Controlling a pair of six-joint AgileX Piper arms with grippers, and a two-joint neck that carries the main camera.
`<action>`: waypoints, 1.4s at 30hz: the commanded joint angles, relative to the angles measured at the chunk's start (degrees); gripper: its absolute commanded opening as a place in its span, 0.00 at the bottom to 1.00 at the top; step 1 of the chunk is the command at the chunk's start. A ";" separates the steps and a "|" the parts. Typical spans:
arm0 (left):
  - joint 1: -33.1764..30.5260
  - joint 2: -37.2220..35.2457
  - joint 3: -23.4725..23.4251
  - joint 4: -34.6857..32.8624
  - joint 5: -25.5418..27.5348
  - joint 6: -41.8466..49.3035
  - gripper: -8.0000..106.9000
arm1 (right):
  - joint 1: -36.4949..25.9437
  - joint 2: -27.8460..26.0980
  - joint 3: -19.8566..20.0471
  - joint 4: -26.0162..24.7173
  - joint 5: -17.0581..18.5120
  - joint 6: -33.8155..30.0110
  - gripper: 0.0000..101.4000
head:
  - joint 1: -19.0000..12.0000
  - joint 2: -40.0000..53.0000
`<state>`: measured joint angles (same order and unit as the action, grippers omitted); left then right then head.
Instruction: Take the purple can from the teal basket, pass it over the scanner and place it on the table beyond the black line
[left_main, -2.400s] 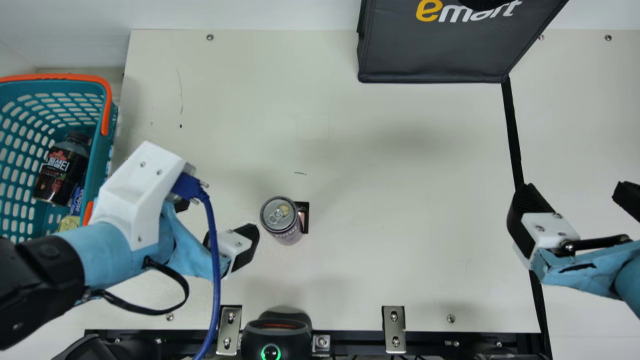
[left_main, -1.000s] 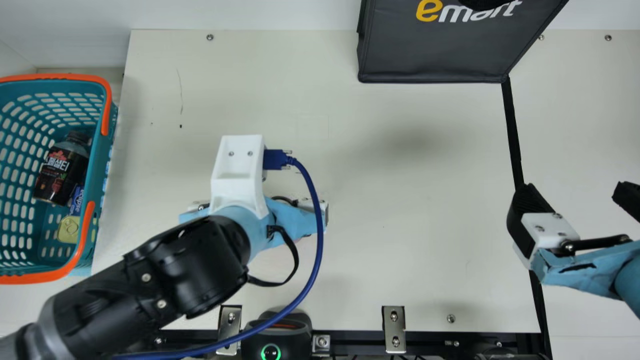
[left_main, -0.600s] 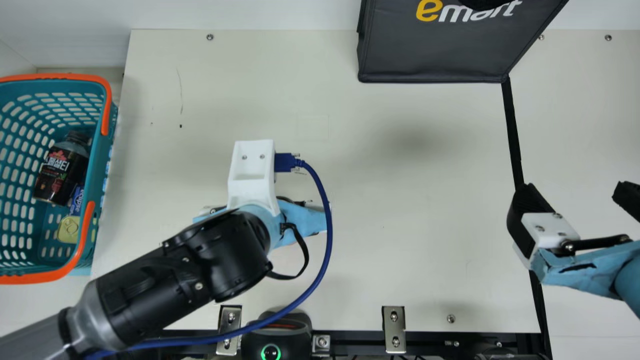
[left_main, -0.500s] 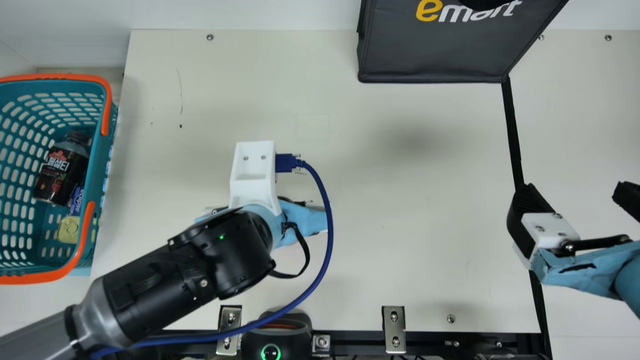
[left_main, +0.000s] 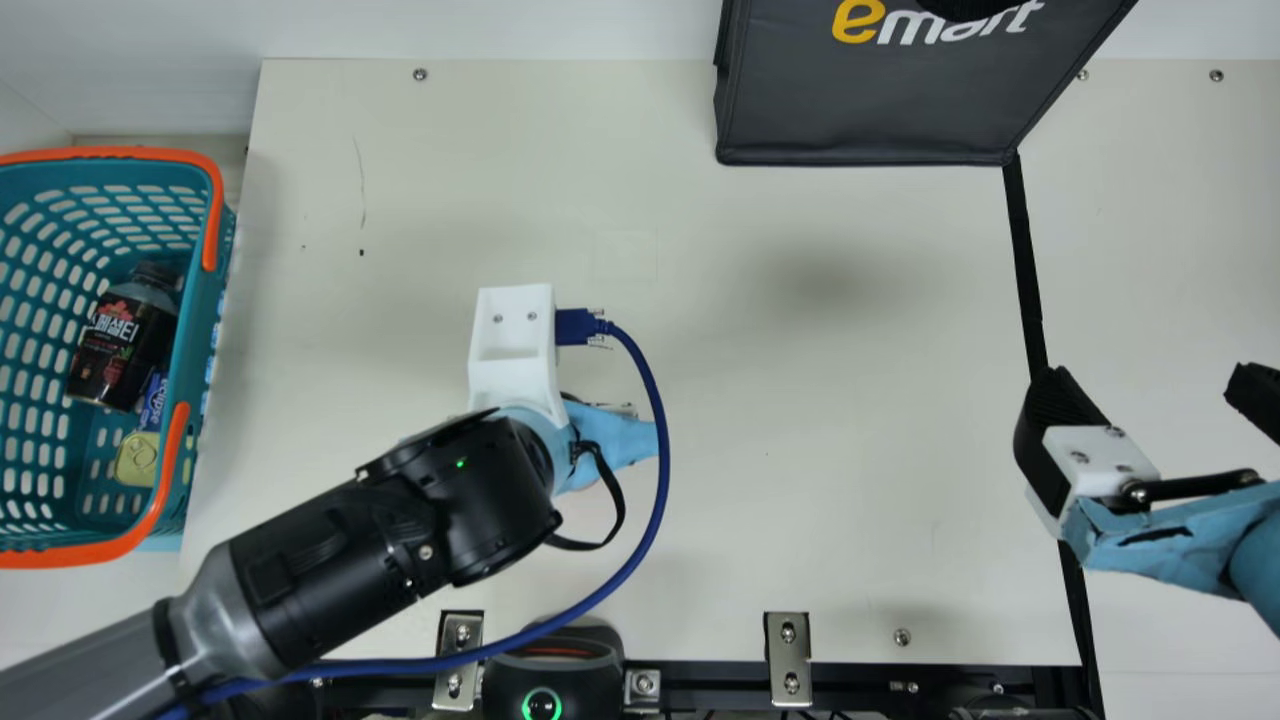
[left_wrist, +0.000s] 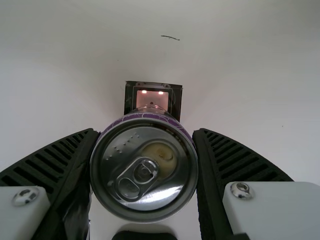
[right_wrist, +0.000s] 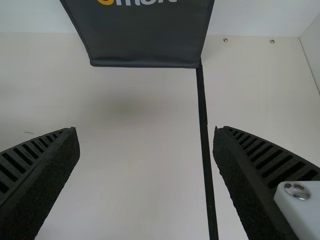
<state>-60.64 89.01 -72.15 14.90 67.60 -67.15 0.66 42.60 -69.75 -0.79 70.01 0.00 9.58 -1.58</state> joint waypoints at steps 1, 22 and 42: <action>-0.12 -0.35 0.03 -0.03 0.06 0.55 0.04 | 0.00 0.00 0.00 0.00 0.00 0.00 0.94 | -1.66 0.00; 0.97 -6.79 3.34 -3.15 -3.19 25.21 0.00 | 0.00 0.00 0.00 0.00 0.00 0.00 0.94 | -1.66 0.00; 6.58 -11.26 5.88 -15.31 -6.09 68.85 0.00 | 0.00 0.00 0.00 0.00 0.00 0.00 0.94 | -1.66 0.00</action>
<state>-54.38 77.74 -66.18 0.44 61.27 -5.98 0.66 42.60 -69.75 -0.79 70.01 0.00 9.58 -1.67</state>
